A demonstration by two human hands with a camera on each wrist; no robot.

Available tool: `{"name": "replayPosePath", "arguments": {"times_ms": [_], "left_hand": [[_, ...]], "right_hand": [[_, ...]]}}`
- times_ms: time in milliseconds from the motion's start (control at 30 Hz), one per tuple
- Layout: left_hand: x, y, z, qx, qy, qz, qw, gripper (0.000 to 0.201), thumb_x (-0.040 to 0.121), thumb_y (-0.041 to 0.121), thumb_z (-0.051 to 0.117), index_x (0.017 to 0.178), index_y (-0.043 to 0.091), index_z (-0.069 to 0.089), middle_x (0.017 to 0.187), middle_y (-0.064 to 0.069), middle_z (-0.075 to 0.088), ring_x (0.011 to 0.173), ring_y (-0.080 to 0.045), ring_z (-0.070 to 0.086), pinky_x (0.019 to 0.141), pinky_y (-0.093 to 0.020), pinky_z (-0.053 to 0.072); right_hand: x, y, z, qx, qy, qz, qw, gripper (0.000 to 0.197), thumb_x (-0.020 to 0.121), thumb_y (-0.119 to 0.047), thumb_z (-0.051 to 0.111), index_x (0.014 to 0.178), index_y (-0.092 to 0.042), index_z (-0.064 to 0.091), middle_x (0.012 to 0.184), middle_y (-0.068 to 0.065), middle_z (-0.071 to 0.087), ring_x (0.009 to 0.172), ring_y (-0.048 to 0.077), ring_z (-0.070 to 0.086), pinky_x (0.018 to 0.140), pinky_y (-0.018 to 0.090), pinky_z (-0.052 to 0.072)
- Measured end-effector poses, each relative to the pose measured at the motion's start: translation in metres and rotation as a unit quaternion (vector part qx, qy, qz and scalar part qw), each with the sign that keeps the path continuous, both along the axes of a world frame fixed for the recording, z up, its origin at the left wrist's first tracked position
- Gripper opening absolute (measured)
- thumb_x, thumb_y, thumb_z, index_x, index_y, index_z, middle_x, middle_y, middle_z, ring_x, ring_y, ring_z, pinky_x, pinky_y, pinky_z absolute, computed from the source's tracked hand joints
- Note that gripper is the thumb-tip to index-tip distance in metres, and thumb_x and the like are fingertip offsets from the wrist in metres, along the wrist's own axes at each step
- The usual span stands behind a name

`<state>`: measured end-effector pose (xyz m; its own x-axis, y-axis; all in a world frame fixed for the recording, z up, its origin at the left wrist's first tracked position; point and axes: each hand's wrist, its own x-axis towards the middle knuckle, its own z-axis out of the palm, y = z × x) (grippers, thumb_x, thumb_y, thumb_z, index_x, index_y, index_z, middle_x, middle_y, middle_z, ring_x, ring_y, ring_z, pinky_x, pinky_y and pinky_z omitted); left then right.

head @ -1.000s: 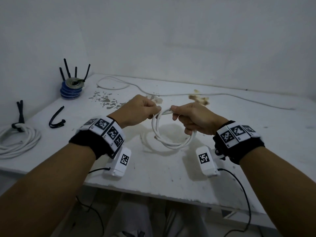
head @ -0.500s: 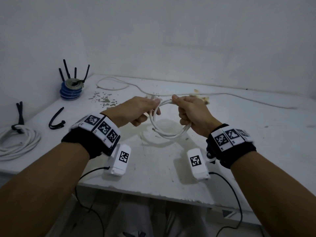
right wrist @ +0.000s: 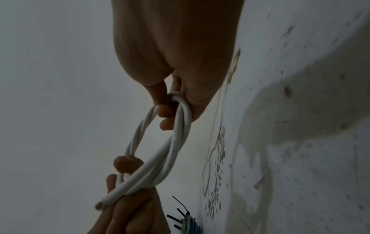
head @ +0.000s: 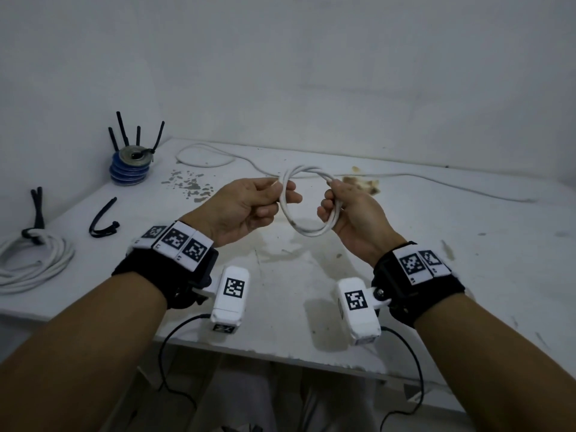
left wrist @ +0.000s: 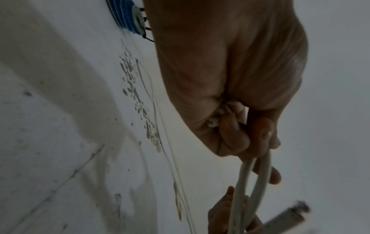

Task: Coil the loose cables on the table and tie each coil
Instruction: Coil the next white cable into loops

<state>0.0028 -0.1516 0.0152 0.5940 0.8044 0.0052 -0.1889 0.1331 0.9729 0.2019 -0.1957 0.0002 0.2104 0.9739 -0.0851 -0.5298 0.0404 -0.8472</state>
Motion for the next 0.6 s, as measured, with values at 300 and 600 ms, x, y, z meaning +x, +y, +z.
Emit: {"name": "replayPosePath", "arguments": {"times_ms": [300, 600], "left_hand": [[0.004, 0.003, 0.004, -0.024, -0.014, 0.074, 0.997, 0.019, 0.102, 0.014, 0.047, 0.100, 0.000, 0.060, 0.073, 0.002, 0.072, 0.041, -0.003, 0.033, 0.039, -0.012, 0.027], [-0.007, 0.002, 0.002, 0.004, 0.050, -0.036, 0.998, 0.026, 0.089, 0.020, 0.047, 0.099, 0.006, 0.067, 0.103, -0.015, 0.069, 0.069, -0.017, 0.053, 0.055, -0.027, 0.030]], "right_hand": [[-0.017, -0.007, 0.004, 0.003, -0.150, 0.019, 0.988, 0.048, 0.093, -0.021, 0.067, 0.134, -0.009, 0.043, 0.108, 0.011, 0.062, 0.082, 0.021, 0.073, 0.070, 0.032, 0.060], [0.000, -0.002, 0.008, 0.025, -0.124, -0.001, 0.992, 0.018, 0.101, -0.011, 0.054, 0.115, -0.005, 0.061, 0.097, 0.010, 0.073, 0.059, 0.014, 0.057, 0.056, 0.025, 0.052]]}}
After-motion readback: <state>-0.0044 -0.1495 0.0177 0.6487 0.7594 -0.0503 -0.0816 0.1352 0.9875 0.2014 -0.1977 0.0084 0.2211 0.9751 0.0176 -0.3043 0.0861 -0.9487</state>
